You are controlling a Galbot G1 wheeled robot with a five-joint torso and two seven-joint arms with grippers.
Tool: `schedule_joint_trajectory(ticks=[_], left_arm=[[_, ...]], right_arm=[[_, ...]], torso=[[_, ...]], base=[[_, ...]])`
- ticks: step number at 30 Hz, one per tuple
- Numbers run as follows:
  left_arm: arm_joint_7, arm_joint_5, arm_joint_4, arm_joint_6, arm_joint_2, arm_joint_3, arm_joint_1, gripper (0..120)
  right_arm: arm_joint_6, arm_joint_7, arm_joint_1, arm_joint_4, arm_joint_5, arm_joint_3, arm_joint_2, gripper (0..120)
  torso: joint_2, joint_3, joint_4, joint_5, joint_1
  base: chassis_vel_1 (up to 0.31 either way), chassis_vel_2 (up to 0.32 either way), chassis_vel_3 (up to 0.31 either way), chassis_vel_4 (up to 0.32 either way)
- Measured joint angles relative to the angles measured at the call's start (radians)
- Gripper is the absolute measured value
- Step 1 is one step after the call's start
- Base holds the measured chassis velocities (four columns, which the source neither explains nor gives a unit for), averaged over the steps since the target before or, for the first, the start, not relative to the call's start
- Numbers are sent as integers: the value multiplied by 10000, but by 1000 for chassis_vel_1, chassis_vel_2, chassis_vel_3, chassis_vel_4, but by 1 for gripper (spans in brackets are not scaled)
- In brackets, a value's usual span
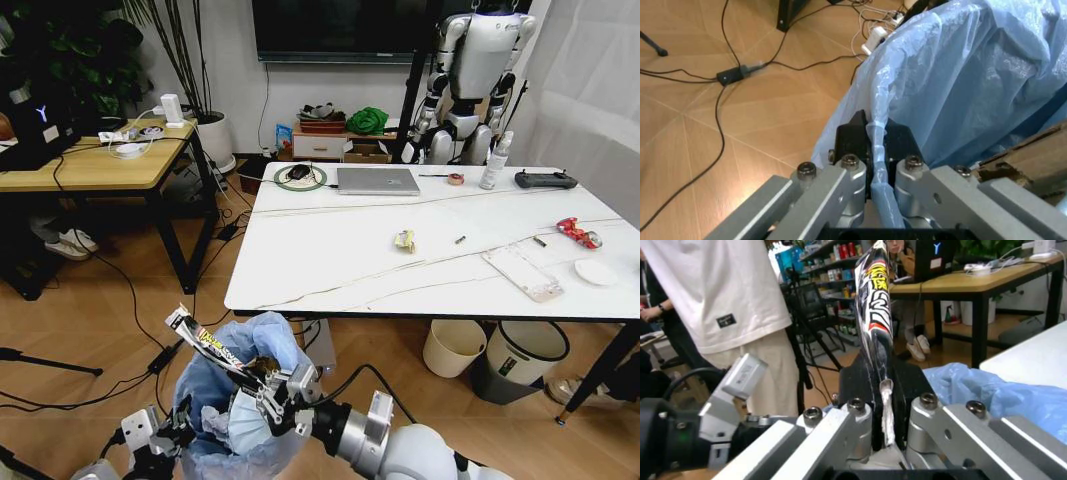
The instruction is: Pick up the trash bin and place the trash from the table into it.
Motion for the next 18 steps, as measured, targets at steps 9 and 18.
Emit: schedule_joint_trajectory(ticks=[9,18], left_arm=[[26,145,16,-25,-79,111,-8,0],[29,149,-5,-31,-88,61,-33,0]], right_arm=[[49,-35,-63,-185,-182,88,77,3],[108,-192,-422,10,-443,114,-151,30]], torso=[[0,0,0,0,1],[1,0,0,1,1]], base=[[0,0,0,0],[0,0,0,0]])
